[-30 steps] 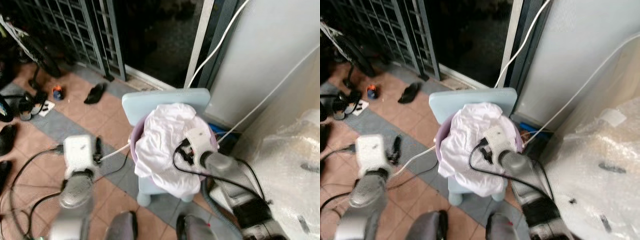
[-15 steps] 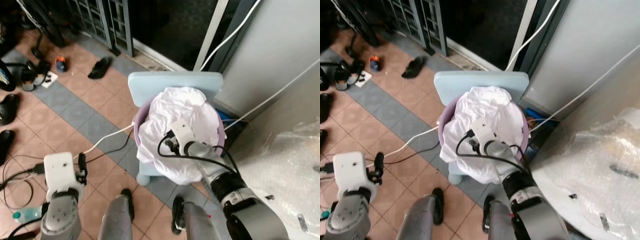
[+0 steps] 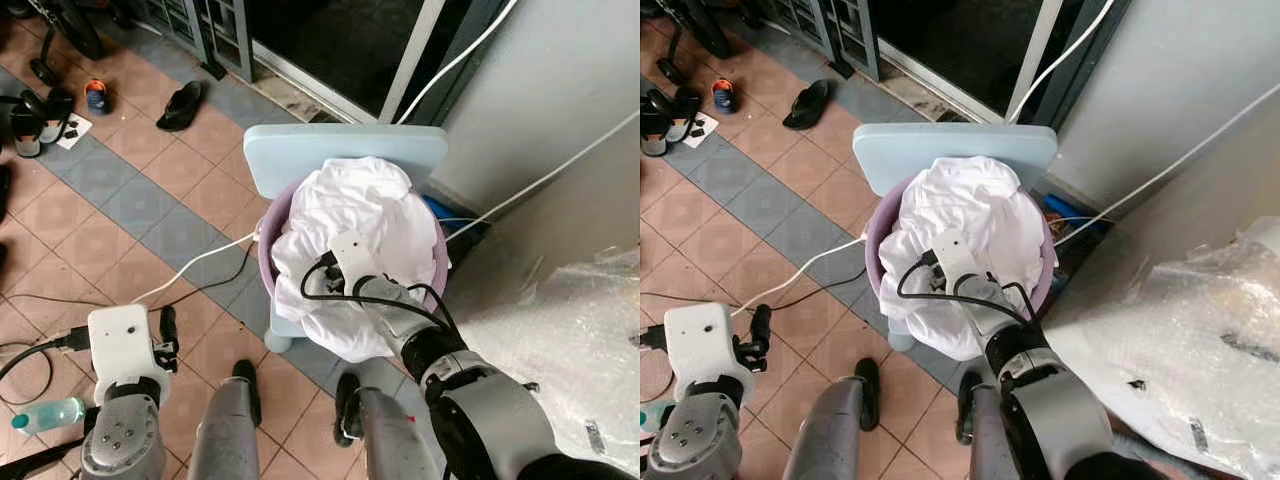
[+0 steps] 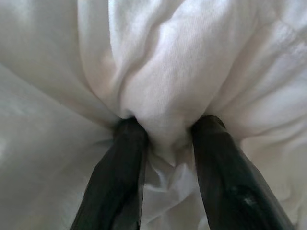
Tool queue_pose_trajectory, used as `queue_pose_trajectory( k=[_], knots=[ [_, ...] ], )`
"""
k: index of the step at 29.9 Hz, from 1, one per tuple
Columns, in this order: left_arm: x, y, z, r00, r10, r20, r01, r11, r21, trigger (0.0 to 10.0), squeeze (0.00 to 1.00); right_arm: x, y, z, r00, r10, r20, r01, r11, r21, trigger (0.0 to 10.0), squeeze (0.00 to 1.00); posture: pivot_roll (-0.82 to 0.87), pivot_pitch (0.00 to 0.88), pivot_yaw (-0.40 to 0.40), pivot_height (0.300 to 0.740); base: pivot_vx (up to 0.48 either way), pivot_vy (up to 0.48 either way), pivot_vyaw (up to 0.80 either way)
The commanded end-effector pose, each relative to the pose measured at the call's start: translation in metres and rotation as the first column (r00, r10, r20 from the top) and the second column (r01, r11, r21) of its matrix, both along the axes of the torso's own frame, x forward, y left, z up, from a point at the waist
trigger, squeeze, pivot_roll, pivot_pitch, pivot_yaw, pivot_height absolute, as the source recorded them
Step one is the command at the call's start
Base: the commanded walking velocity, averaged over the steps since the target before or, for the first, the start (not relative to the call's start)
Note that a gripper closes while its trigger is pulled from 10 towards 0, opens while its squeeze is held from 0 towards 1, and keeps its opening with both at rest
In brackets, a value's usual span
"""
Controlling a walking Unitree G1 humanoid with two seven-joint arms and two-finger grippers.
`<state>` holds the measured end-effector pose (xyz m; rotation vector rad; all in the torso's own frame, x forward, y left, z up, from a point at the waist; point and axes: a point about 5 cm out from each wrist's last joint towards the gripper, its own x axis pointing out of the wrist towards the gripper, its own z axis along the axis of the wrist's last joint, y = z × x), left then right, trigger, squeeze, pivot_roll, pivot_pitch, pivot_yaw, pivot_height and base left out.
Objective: Clothes washing
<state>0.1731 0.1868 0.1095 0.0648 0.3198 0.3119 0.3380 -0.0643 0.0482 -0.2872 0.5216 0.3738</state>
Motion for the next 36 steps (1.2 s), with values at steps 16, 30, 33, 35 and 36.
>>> queue_pose_trajectory(
  k=[16,30,33,35,36],
  knots=[
    [0.024,-0.004,-0.004,0.998,0.047,0.044,-0.046,0.999,-0.020,10.0,0.00,0.005,-0.023,-0.001,0.996,-0.064,-0.066,0.068,0.996,0.055,0.0,0.00,0.16,0.270,-0.136,0.740,0.000,0.000,0.00],
    [0.069,-0.009,-0.013,0.995,-0.038,0.097,0.039,0.999,-0.012,10.0,0.00,0.029,-0.038,0.045,0.978,-0.106,0.179,0.053,0.959,0.278,0.0,0.00,0.09,0.055,-0.050,0.740,0.000,0.000,0.00],
    [0.080,-0.009,-0.011,0.992,-0.061,0.115,0.061,0.998,-0.003,10.0,0.00,0.030,-0.048,0.078,0.917,-0.152,0.369,0.010,0.933,0.360,0.0,0.00,0.06,0.045,-0.003,0.740,0.000,0.000,0.00],
    [0.083,-0.010,-0.010,0.990,-0.068,0.124,0.069,0.998,-0.008,10.0,0.00,0.027,-0.052,0.086,0.896,-0.164,0.412,-0.002,0.928,0.374,0.0,0.00,0.05,0.038,0.010,0.740,0.000,0.000,0.00],
    [0.083,-0.010,-0.010,0.990,-0.068,0.124,0.069,0.998,-0.008,10.0,0.00,0.027,-0.052,0.086,0.896,-0.164,0.412,-0.002,0.928,0.374,0.0,0.00,0.05,0.038,0.010,0.740,0.000,0.000,0.00]
  ],
)
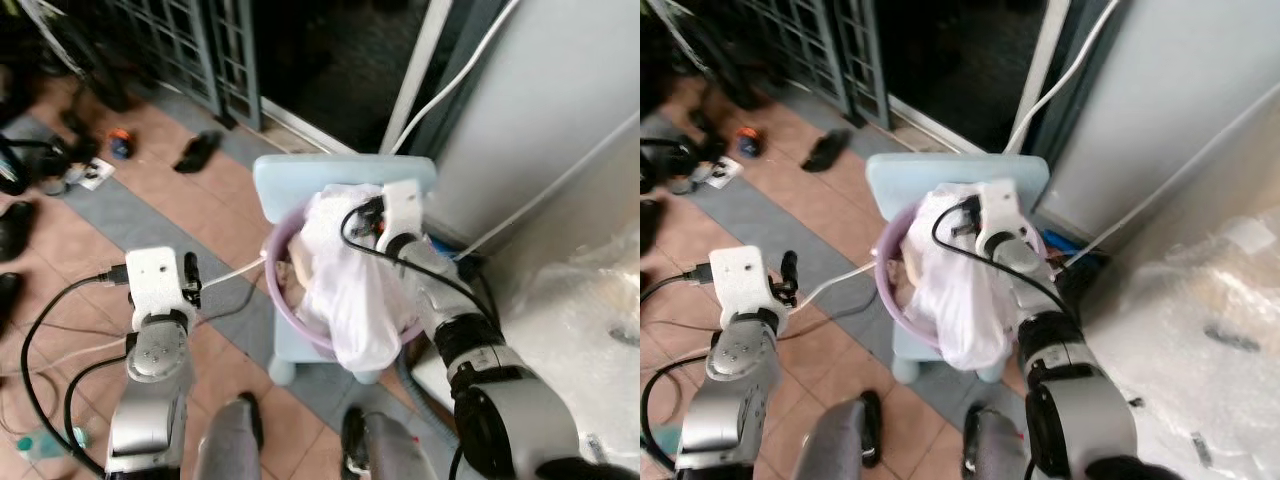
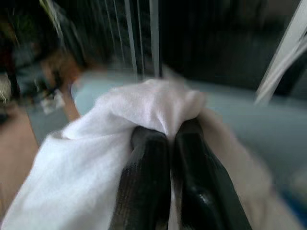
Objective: Clothes washing
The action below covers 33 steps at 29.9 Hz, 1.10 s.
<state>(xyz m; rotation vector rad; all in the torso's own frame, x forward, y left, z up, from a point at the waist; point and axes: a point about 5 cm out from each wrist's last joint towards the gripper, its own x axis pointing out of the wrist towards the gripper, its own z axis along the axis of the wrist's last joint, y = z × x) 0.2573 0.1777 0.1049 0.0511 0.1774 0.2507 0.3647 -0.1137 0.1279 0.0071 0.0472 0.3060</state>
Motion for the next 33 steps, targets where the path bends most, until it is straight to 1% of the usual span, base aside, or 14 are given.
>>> queue_pose_trajectory(
  k=[1,3,4,6,7,10,12,13,15,16,22,25,27,33],
  knots=[
    [0.003,-0.004,-0.004,1.000,-0.019,-0.009,0.019,1.000,-0.005,10.0,0.00,-0.005,-0.005,0.013,0.997,-0.015,0.079,0.012,0.999,0.032,0.0,0.00,0.04,0.023,0.028,0.740,0.000,0.000,0.00],
    [0.012,-0.013,0.000,0.998,-0.059,0.010,0.059,0.998,-0.015,10.0,0.00,-0.023,-0.011,0.023,0.987,-0.047,0.152,0.036,0.997,0.075,0.0,0.00,0.03,0.011,0.054,0.740,0.000,0.000,0.00],
    [0.012,-0.013,0.000,0.998,-0.059,0.010,0.059,0.998,-0.015,10.0,0.00,-0.023,-0.011,0.023,0.987,-0.047,0.152,0.036,0.997,0.075,0.0,0.00,0.03,0.011,0.054,0.740,0.000,0.000,0.00],
    [0.020,-0.023,0.006,0.995,-0.096,0.038,0.096,0.995,0.006,10.0,0.00,-0.043,-0.016,0.027,0.977,-0.078,0.200,0.059,0.993,0.100,0.0,0.00,0.02,0.004,0.068,0.740,0.000,0.000,0.00],
    [0.020,-0.023,0.006,0.995,-0.096,0.038,0.096,0.995,0.006,10.0,0.00,-0.043,-0.016,0.027,0.977,-0.078,0.200,0.059,0.993,0.100,0.0,0.00,0.02,0.004,0.068,0.740,0.000,0.000,0.00],
    [0.023,-0.030,0.006,0.988,-0.149,0.049,0.148,0.989,0.025,10.0,0.00,-0.069,-0.020,0.026,0.965,-0.088,0.248,0.071,0.994,0.077,0.0,0.00,0.00,0.000,0.083,0.740,0.000,0.000,0.00],
    [0.023,-0.031,0.005,0.986,-0.160,0.048,0.159,0.987,0.028,10.0,0.00,-0.073,-0.021,0.024,0.964,-0.087,0.249,0.072,0.995,0.068,0.0,0.00,-0.01,0.000,0.083,0.740,0.000,0.000,0.00],
    [0.023,-0.031,0.004,0.984,-0.169,0.049,0.168,0.985,0.027,10.0,0.00,-0.076,-0.022,0.022,0.967,-0.093,0.238,0.080,0.995,0.060,5.0,0.00,-0.01,0.000,0.086,0.740,0.000,0.000,0.00],
    [0.024,-0.031,0.003,0.983,-0.175,0.052,0.174,0.984,0.027,10.0,0.00,-0.079,-0.023,0.022,0.970,-0.098,0.222,0.087,0.995,0.057,5.0,0.00,-0.01,0.000,0.086,0.740,0.000,0.000,0.00],
    [0.025,-0.032,0.004,0.983,-0.176,0.059,0.175,0.984,0.026,10.0,0.00,-0.080,-0.025,0.022,0.973,-0.103,0.208,0.096,0.994,0.045,10.0,0.00,-0.01,0.000,0.086,0.740,0.000,0.000,0.00],
    [0.027,-0.032,0.005,0.983,-0.172,0.070,0.170,0.985,0.026,10.0,0.00,-0.076,-0.028,0.025,0.972,-0.125,0.199,0.120,0.992,0.035,10.0,0.00,-0.01,0.000,0.082,0.740,0.000,-0.204,-0.54],
    [0.027,-0.031,0.004,0.983,-0.166,0.073,0.164,0.986,0.027,10.0,0.00,-0.071,-0.028,0.037,0.964,-0.123,0.237,0.123,0.992,0.017,10.0,0.00,-0.01,0.000,0.075,0.740,0.000,-0.250,-0.80],
    [0.026,-0.031,0.004,0.984,-0.163,0.075,0.161,0.986,0.029,10.0,0.00,-0.067,-0.022,0.049,0.951,-0.091,0.295,0.102,0.995,-0.022,10.0,0.00,-0.01,0.000,0.076,0.740,0.000,-0.257,-0.80],
    [0.029,-0.034,0.004,0.983,-0.162,0.089,0.160,0.987,0.026,10.0,0.00,-0.059,-0.009,0.067,0.934,-0.041,0.355,0.067,0.996,-0.060,10.0,0.00,-0.01,0.003,0.070,0.740,0.000,-0.277,-0.80]
  ],
)
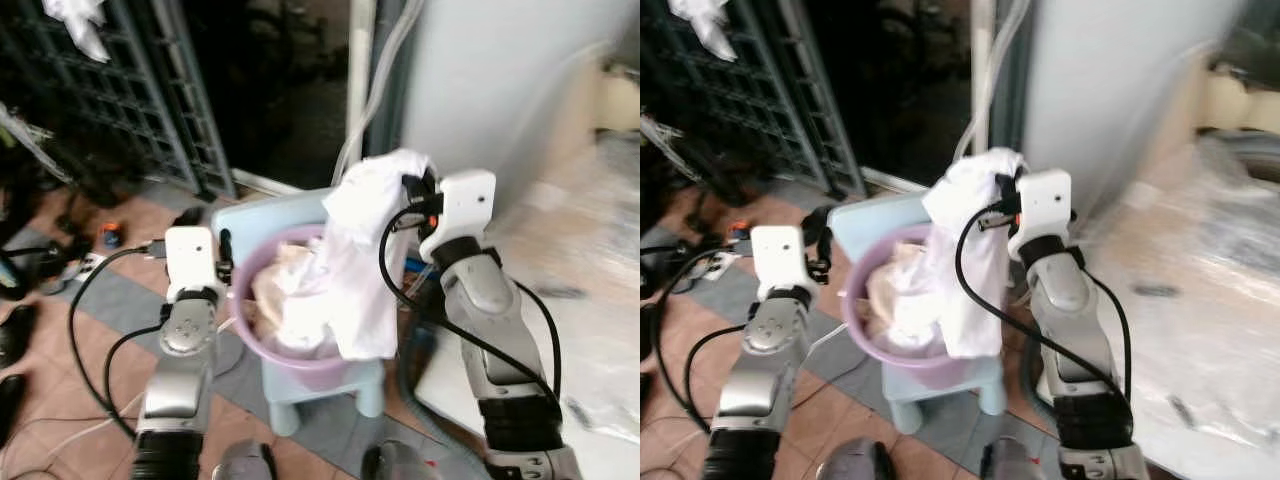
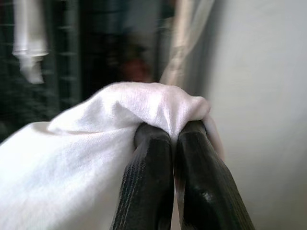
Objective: Clothes washing
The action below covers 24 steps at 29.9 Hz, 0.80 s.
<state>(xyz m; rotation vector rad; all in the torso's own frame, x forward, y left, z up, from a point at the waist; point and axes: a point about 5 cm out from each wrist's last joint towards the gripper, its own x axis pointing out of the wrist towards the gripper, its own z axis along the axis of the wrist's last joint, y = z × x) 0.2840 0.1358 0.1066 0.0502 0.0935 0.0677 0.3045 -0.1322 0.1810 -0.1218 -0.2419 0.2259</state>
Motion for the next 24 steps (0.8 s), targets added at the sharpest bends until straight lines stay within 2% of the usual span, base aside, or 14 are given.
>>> queue_pose_trajectory(
  k=[1,12,16,19,21,24],
  knots=[
    [0.002,0.008,0.002,1.000,0.024,0.014,-0.024,0.999,0.024,10.0,0.00,0.001,0.009,0.014,0.998,0.025,0.057,-0.025,1.000,0.007,10.0,0.00,-0.01,0.003,0.070,0.740,0.000,-0.296,-0.80],
    [0.002,0.007,0.000,0.999,0.032,0.017,-0.032,0.999,0.015,10.0,0.00,0.013,0.010,0.031,0.992,0.040,0.121,-0.034,0.998,-0.049,10.0,0.00,-0.02,0.000,0.069,0.740,0.000,-0.303,-0.75],
    [0.005,0.006,0.000,0.999,0.032,0.025,-0.032,0.999,0.019,10.0,0.00,0.019,0.006,0.035,0.991,0.041,0.127,-0.033,0.997,-0.064,10.0,0.00,-0.03,0.000,0.066,0.740,0.000,-0.126,0.00],
    [0.005,0.006,0.000,0.999,0.034,0.027,-0.035,0.999,0.017,10.0,0.00,0.019,0.005,0.035,0.991,0.041,0.129,-0.032,0.997,-0.072,10.0,0.00,-0.03,0.000,0.065,0.740,0.000,0.000,0.00],
    [0.006,0.006,0.000,0.999,0.037,0.037,-0.036,0.999,-0.014,10.0,0.00,0.019,0.004,0.033,0.991,0.044,0.126,-0.035,0.997,-0.075,10.0,0.00,-0.03,0.000,0.065,0.740,0.000,0.000,0.00],
    [0.006,0.005,0.002,0.999,0.022,0.048,-0.021,1.000,-0.006,10.0,0.00,0.019,0.006,0.032,0.991,0.059,0.122,-0.050,0.996,-0.080,10.0,0.00,-0.03,0.000,0.065,0.740,0.000,0.000,0.00]
  ],
)
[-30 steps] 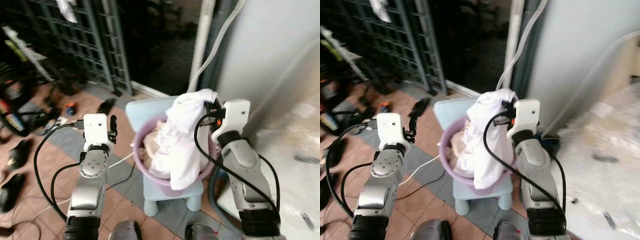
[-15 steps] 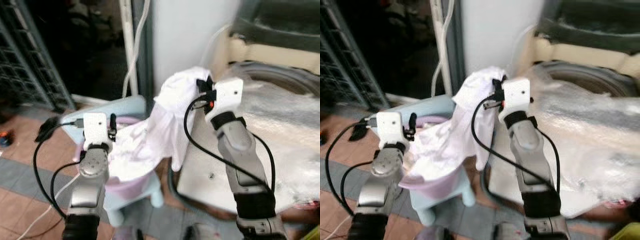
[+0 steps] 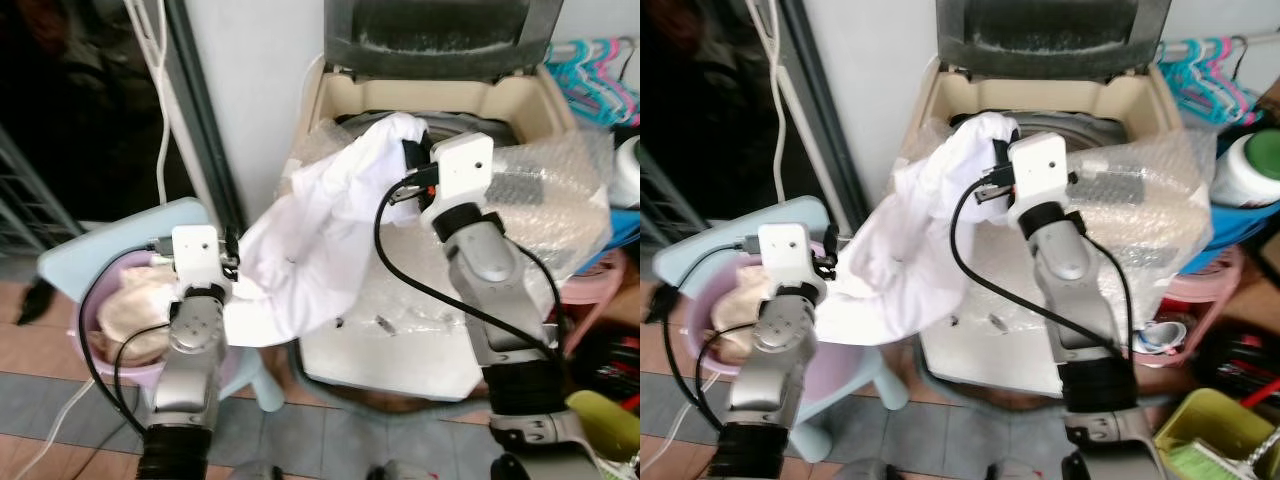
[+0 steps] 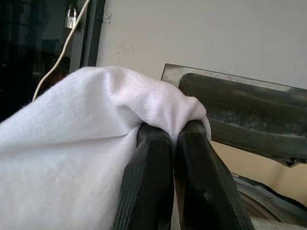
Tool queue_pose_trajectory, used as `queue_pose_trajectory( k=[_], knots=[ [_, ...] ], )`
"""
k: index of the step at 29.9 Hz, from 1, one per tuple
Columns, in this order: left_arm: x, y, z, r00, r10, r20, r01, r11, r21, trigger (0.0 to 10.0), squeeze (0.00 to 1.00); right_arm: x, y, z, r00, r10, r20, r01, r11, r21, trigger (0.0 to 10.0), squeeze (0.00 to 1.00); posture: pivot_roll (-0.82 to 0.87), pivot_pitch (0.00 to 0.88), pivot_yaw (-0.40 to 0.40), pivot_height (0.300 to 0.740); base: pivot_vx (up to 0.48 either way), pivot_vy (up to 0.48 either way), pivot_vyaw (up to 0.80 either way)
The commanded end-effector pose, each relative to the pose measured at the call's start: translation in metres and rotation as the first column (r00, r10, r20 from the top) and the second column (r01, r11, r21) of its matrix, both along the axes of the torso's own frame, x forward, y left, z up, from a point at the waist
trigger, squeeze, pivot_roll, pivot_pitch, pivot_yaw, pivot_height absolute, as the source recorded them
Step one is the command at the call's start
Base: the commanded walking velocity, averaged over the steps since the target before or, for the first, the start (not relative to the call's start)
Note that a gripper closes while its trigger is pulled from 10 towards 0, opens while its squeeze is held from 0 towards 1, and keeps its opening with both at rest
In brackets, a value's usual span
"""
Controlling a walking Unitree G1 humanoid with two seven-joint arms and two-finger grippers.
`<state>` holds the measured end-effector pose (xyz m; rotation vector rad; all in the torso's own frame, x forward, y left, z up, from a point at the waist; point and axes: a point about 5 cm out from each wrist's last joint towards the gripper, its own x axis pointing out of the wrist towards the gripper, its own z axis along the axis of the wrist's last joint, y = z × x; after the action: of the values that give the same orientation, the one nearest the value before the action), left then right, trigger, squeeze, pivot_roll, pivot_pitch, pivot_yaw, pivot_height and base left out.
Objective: Clothes washing
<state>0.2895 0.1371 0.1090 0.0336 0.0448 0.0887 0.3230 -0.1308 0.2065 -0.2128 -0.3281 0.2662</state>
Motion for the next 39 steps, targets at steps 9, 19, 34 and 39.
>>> queue_pose_trajectory(
  k=[9,19,34,39],
  knots=[
    [0.003,0.003,0.002,1.000,-0.018,0.018,0.018,1.000,-0.026,10.0,0.00,0.011,0.015,0.024,0.987,0.142,0.077,-0.136,0.987,-0.081,10.0,0.00,-0.04,0.000,0.072,0.740,0.087,0.000,0.00],
    [0.005,0.000,0.002,0.999,-0.020,0.031,0.022,0.998,-0.054,10.0,0.00,0.053,0.033,0.117,0.938,0.226,0.264,-0.193,0.970,-0.148,10.0,0.00,-0.04,0.000,0.057,0.740,0.389,0.000,0.00],
    [0.008,-0.005,0.001,0.999,-0.027,0.030,0.029,0.997,-0.069,10.0,0.00,0.067,0.072,0.197,0.892,0.271,0.361,-0.180,0.947,-0.265,10.0,0.00,-0.05,0.000,0.055,0.740,0.409,0.000,0.00],
    [0.008,-0.006,0.001,0.999,-0.015,0.033,0.018,0.996,-0.082,10.0,0.00,0.052,0.056,0.247,0.809,0.134,0.573,-0.046,0.985,-0.166,10.0,0.00,-0.04,0.000,0.044,0.740,0.148,0.000,0.00]
  ],
)
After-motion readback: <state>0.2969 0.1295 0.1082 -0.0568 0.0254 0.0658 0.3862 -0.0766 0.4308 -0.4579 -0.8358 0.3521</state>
